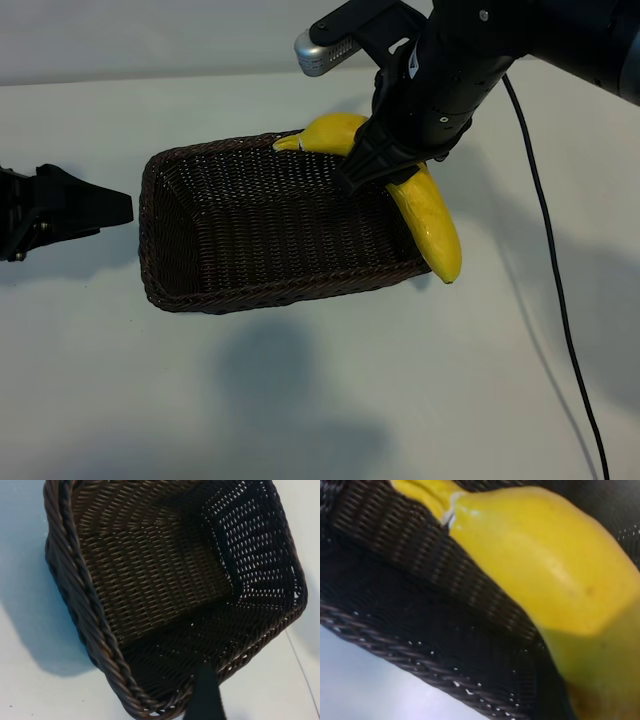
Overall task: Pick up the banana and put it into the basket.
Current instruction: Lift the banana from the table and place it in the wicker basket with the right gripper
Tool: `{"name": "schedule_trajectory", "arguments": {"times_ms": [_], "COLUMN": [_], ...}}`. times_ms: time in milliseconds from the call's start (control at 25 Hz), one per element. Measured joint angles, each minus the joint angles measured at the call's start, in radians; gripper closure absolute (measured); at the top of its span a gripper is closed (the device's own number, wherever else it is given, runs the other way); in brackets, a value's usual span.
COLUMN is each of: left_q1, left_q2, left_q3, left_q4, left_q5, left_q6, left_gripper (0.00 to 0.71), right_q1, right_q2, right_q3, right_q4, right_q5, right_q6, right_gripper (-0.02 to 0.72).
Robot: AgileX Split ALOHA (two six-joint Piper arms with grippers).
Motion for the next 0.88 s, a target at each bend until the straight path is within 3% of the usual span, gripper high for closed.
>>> {"name": "schedule_trajectory", "arguments": {"times_ms": [320, 880], "left_q1": [0.0, 0.0], "left_q2": [0.0, 0.0], "left_q3": [0.0, 0.0], "left_q4": [-0.005, -0.006], "left_q5": [0.002, 0.002], "left_q6": [0.003, 0.003], "left_gripper": [0.133, 0.133], "right_q1": [0.0, 0.0], "right_q2": [0.0, 0.089], "right_q3": [0.0, -0.071], "right_q4": [-0.001, 0.077], "right_q5": [-0.015, -0.065], "right_q6": [-0.027, -0.246], "right_gripper": [0.277, 0.277]}}
